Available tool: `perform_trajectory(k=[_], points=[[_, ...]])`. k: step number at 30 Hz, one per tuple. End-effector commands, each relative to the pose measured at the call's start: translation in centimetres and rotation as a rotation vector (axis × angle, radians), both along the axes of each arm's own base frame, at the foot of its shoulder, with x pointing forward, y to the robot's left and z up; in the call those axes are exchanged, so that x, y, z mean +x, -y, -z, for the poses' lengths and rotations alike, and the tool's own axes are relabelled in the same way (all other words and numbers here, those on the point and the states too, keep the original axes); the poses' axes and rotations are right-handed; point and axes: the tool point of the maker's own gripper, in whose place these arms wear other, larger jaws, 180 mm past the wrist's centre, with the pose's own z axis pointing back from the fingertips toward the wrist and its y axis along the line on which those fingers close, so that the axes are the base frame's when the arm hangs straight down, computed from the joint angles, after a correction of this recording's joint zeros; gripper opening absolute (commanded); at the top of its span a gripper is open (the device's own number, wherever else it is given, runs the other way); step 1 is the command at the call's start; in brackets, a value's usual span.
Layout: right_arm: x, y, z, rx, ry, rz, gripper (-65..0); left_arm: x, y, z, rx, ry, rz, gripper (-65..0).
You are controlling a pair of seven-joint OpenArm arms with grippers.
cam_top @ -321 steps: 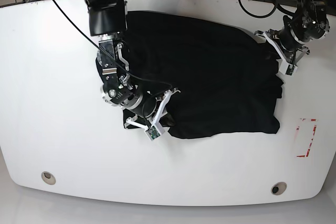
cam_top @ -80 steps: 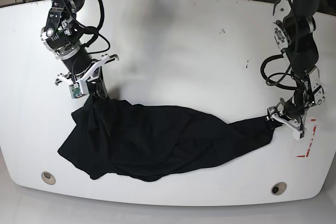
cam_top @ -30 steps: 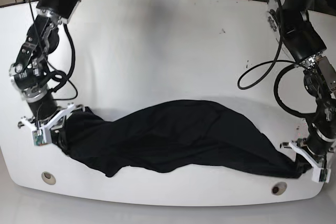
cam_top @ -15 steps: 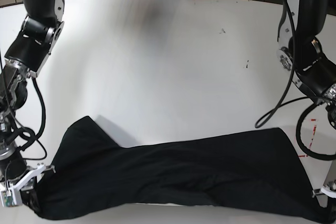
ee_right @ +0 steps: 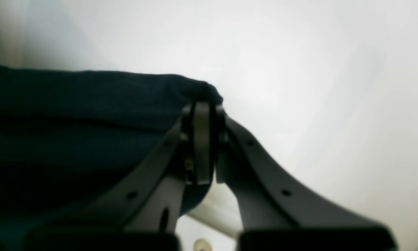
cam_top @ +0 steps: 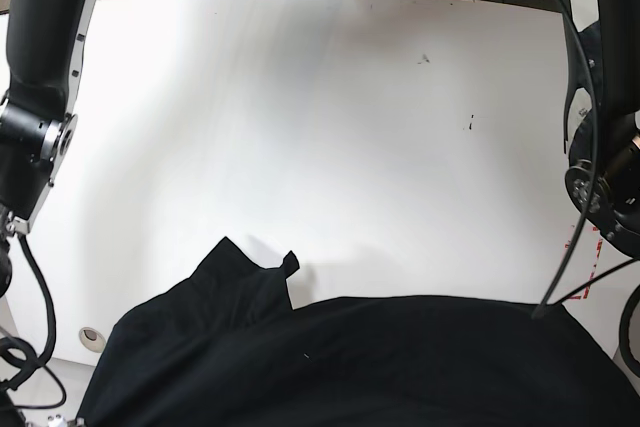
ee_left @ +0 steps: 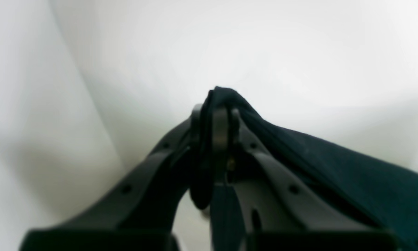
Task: Fold the T-shirt properly
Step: 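Lift the shirt with both grippers and stretch it taut, then lay the stretched shirt flat, pulling both grippers away from the table edge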
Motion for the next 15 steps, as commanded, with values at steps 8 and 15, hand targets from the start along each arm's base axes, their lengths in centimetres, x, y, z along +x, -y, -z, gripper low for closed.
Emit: perform_trajectory(k=[8,15], points=[[-0.5,0.7,-5.3,0.009,0.096,0.012,-64.4,-0.3,-0.8,-4.1,-0.032,0.076,0.011,-65.0],[-0.1,1.0,-3.3,0.013,0.059,0.018,-64.4,0.2,-0.9,-2.4,-0.032,0.04,0.01,-65.0]])
